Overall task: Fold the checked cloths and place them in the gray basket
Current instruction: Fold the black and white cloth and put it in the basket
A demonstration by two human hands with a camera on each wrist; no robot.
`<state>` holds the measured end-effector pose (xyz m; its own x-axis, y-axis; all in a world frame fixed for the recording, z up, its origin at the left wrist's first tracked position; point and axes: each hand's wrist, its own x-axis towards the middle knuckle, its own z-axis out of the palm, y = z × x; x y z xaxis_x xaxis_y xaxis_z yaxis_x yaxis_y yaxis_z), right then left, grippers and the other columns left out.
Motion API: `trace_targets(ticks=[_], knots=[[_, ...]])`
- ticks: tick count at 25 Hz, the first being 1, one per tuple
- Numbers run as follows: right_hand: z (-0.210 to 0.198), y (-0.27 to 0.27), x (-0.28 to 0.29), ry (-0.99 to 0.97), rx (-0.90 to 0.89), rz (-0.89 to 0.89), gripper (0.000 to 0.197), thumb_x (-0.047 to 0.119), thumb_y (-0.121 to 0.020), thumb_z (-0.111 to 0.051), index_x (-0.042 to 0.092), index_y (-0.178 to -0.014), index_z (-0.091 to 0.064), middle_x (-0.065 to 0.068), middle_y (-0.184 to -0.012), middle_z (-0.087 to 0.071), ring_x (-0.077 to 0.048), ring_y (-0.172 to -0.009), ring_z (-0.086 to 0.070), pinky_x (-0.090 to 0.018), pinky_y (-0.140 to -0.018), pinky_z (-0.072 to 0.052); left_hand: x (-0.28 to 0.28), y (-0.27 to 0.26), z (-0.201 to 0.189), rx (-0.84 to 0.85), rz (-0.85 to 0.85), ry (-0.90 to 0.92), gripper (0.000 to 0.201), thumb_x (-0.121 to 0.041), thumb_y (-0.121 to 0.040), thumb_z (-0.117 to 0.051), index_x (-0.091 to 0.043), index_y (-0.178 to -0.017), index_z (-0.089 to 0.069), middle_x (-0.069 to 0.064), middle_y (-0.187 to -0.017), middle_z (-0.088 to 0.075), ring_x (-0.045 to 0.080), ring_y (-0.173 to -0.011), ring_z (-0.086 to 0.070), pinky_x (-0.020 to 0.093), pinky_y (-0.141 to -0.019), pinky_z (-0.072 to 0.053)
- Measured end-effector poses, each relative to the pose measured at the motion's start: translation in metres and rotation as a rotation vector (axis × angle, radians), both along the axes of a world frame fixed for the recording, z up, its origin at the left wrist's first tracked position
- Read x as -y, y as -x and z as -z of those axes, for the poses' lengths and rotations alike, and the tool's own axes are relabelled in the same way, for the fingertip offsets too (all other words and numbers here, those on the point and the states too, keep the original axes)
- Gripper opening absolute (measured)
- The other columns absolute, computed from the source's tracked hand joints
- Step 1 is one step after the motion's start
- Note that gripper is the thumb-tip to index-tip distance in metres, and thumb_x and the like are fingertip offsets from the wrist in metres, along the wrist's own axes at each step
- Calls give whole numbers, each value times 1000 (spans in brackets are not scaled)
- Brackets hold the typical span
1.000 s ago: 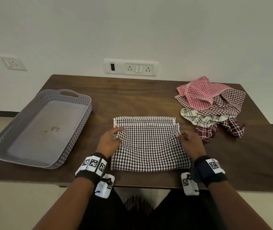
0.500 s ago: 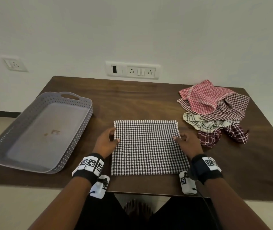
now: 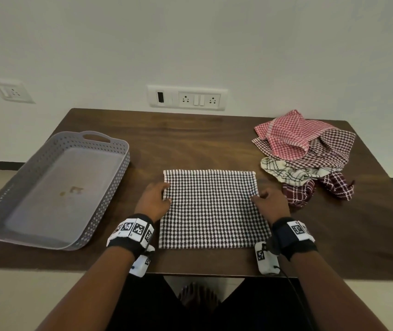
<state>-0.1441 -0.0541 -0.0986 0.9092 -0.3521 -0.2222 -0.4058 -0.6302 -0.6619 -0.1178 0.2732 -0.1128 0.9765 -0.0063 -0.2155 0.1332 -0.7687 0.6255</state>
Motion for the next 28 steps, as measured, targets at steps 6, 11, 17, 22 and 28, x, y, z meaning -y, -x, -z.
trace_targets(ticks=[6, 11, 17, 22, 28], knots=[[-3, 16, 10, 251, -202, -134, 58, 67, -70, -73, 12, -75, -57, -13, -91, -68, -26, -83, -60, -30, -65, -42, 38, 15, -28, 101, 182, -162, 56, -32, -90, -65, -22, -141, -46, 4, -152, -31, 28, -141, -27, 43, -114, -32], [6, 44, 16, 390, -445, -242, 88, 77, -61, -70, 11, -117, -60, -17, -125, -56, -35, -118, -47, -44, -94, -42, 118, 33, -21, -50, 599, -250, 73, -59, -89, -55, -29, -151, -33, 7, -163, -18, 29, -150, -13, 47, -121, -19], [-10, 68, 9, -212, -116, -45, 27, 23, -82, -77, 7, -97, -62, -6, -94, -69, -18, -84, -67, -26, -64, -56, 146, 44, -6, -155, 588, -345, 106, -94, -71, -24, -34, -157, -6, 5, -165, 11, 30, -152, 11, 54, -120, 4], [-19, 80, -4, -690, 140, 178, 52, 3, -81, -77, 10, -122, -44, -11, -109, -68, -21, -82, -70, -28, -53, -58, 131, 59, -4, 14, 732, -353, 108, -80, -72, -53, -30, -156, -8, 3, -166, -2, 26, -152, -4, 56, -120, -11], [-25, 69, 16, -532, 198, 117, 18, 14, -85, -75, 12, -97, -62, -4, -100, -68, -14, -80, -63, -28, -59, -54, 75, 60, -17, 133, 602, -333, 51, -13, -75, -65, -21, -124, -55, 4, -125, -53, 25, -115, -51, 42, -94, -49]])
